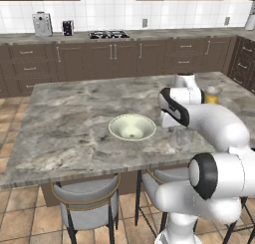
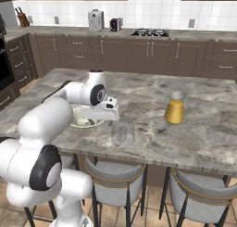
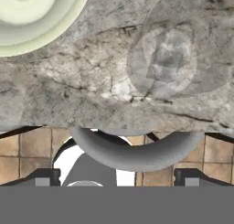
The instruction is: There are two ice cubes in the ice bowl. Place both ice cubes in the glass cup.
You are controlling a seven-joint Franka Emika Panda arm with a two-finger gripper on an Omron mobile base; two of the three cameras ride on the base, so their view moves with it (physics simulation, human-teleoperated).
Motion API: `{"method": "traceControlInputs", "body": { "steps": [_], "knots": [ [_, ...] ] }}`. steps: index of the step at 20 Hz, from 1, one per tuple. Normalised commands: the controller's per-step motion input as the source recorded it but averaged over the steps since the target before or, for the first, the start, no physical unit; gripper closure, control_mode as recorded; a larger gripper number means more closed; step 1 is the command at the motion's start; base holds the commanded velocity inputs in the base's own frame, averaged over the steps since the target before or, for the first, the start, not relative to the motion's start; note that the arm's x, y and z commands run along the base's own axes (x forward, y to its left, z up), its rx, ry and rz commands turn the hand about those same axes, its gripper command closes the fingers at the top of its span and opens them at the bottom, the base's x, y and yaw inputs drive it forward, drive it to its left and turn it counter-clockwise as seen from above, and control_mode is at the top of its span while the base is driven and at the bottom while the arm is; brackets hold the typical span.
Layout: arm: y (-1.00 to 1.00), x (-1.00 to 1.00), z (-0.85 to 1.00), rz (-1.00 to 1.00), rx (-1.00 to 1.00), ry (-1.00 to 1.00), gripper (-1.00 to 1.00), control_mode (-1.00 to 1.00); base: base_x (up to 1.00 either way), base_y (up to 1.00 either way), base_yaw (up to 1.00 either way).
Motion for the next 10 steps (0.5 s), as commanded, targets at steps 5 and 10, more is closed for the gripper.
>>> {"method": "traceControlInputs", "body": {
  "steps": [5, 10],
  "knots": [
    [0.41, -1.00, -0.29, 0.05, -0.06, -0.10, -1.00, -1.00, 0.00, 0.00, 0.00],
    [-0.01, 0.00, 0.00, -0.01, -0.01, 0.00, -1.00, -1.00, 0.00, 0.00, 0.00]
  ]
}}
